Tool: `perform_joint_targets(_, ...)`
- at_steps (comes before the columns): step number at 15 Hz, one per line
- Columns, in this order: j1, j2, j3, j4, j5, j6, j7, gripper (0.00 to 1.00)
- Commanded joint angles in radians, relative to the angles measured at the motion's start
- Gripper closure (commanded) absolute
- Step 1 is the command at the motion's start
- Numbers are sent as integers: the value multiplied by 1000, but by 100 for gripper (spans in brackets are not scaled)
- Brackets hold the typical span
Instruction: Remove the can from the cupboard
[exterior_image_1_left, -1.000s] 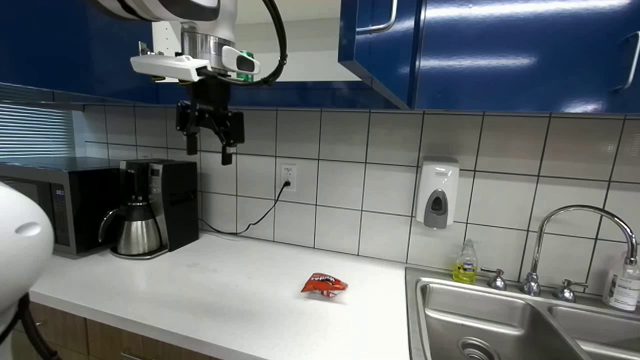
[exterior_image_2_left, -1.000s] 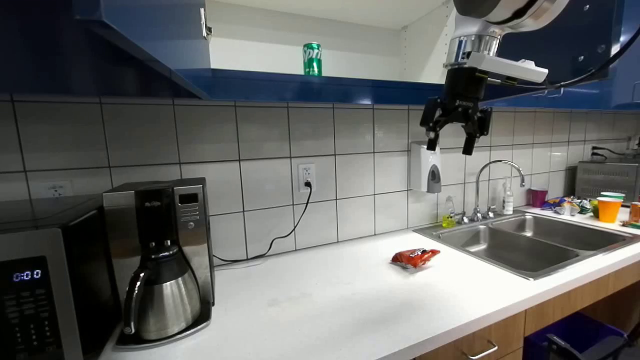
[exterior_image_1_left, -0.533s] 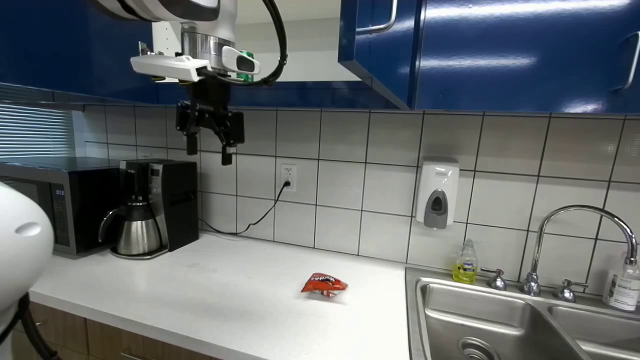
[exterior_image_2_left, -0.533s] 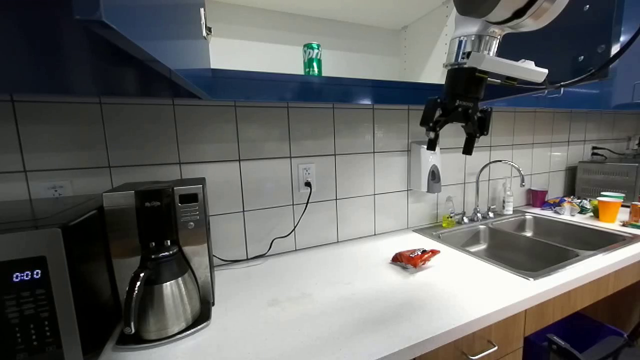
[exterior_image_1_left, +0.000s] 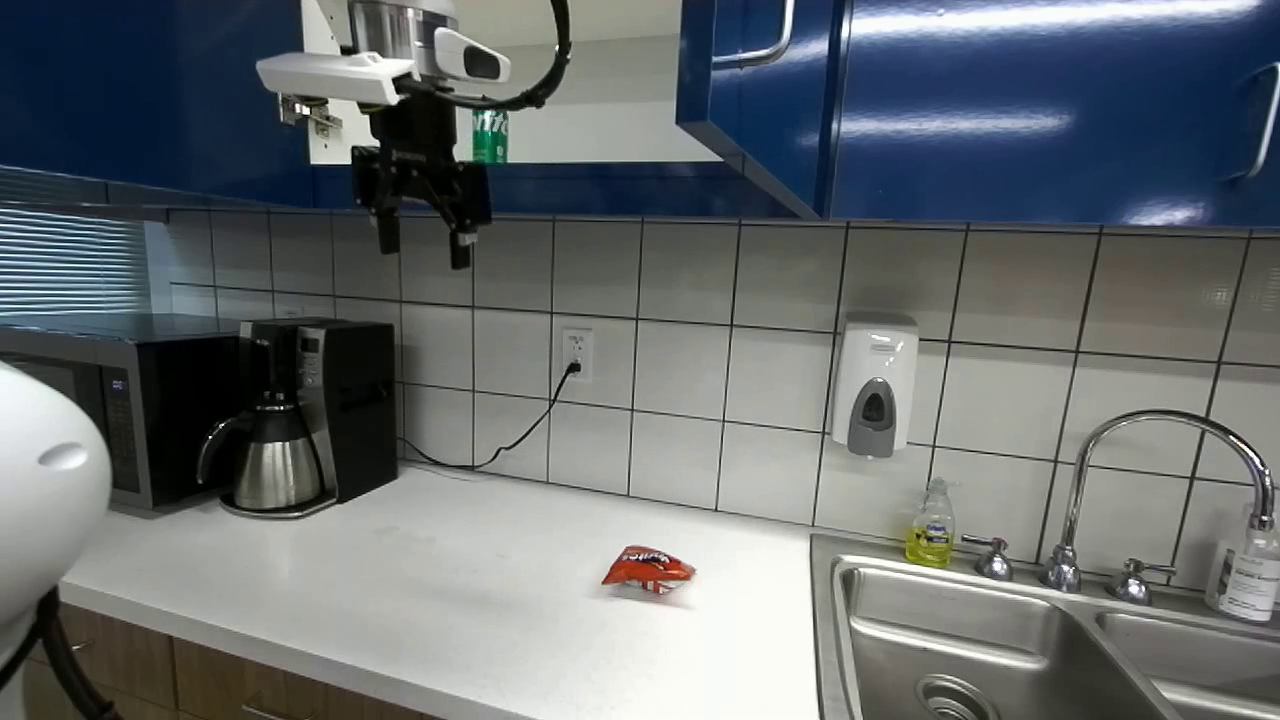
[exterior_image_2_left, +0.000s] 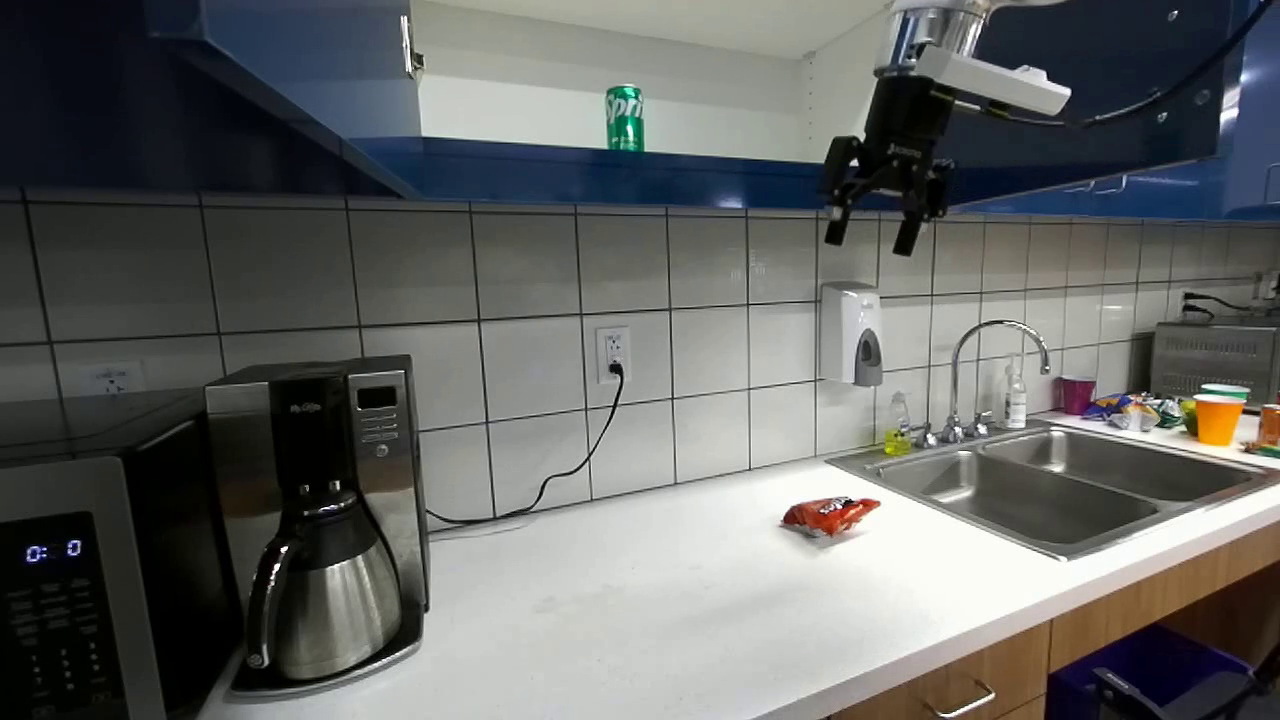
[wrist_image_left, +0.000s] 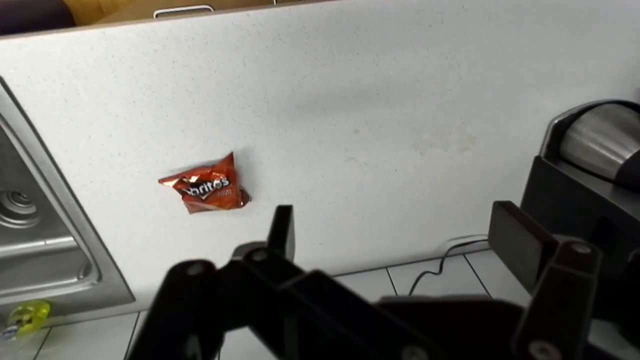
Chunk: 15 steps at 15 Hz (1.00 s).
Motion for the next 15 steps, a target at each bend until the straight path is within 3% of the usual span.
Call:
perform_joint_targets(1,24,39,25,117,17,1,11,0)
perform_joint_targets(15,43,238,77,499,31,43,72,0)
